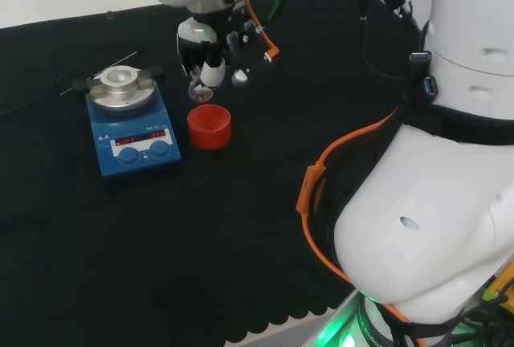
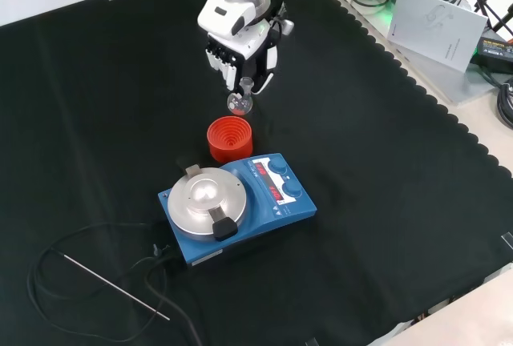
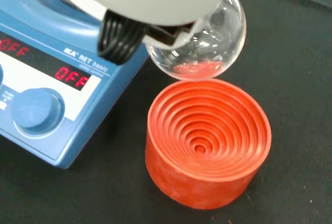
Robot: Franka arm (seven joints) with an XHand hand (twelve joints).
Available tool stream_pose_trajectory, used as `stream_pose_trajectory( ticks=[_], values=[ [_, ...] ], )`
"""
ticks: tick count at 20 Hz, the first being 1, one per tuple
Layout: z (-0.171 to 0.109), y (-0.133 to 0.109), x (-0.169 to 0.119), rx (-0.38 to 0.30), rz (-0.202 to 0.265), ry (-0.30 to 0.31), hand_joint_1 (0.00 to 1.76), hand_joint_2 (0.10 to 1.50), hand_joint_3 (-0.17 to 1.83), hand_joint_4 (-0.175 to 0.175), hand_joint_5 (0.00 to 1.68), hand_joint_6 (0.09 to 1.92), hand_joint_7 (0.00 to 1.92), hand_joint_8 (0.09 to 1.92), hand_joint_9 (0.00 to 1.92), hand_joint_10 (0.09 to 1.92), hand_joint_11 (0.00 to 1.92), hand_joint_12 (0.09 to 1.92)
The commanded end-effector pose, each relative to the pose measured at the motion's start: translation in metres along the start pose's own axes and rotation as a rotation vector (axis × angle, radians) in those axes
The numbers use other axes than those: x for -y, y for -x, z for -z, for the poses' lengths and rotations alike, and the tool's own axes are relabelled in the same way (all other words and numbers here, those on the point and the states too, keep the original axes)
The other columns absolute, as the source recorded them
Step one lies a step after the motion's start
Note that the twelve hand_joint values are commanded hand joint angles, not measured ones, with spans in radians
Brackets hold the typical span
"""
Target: Pick up the round-bottom flask.
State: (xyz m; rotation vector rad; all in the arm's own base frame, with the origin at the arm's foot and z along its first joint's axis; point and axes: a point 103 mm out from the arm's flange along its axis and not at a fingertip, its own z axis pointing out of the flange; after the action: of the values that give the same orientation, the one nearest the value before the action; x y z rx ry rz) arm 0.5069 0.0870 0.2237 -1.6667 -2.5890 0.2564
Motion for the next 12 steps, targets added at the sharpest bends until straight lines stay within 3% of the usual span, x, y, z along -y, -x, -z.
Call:
stream_pose_trajectory(
  ticks=[1, 12],
  values=[
    [0.013, -0.0016, 0.006, 0.014, 0.004, 0.015, 1.33, 0.52, 0.87, -0.175, 1.23, 0.66, 1.47, 0.6, 1.66, 0.38, 1.56, 0.94],
    [0.0142, 0.0002, 0.0109, 0.013, 0.004, 0.015, 1.33, 0.51, 0.88, -0.175, 1.23, 0.67, 1.47, 0.6, 1.66, 0.38, 1.56, 0.94]
  ],
)
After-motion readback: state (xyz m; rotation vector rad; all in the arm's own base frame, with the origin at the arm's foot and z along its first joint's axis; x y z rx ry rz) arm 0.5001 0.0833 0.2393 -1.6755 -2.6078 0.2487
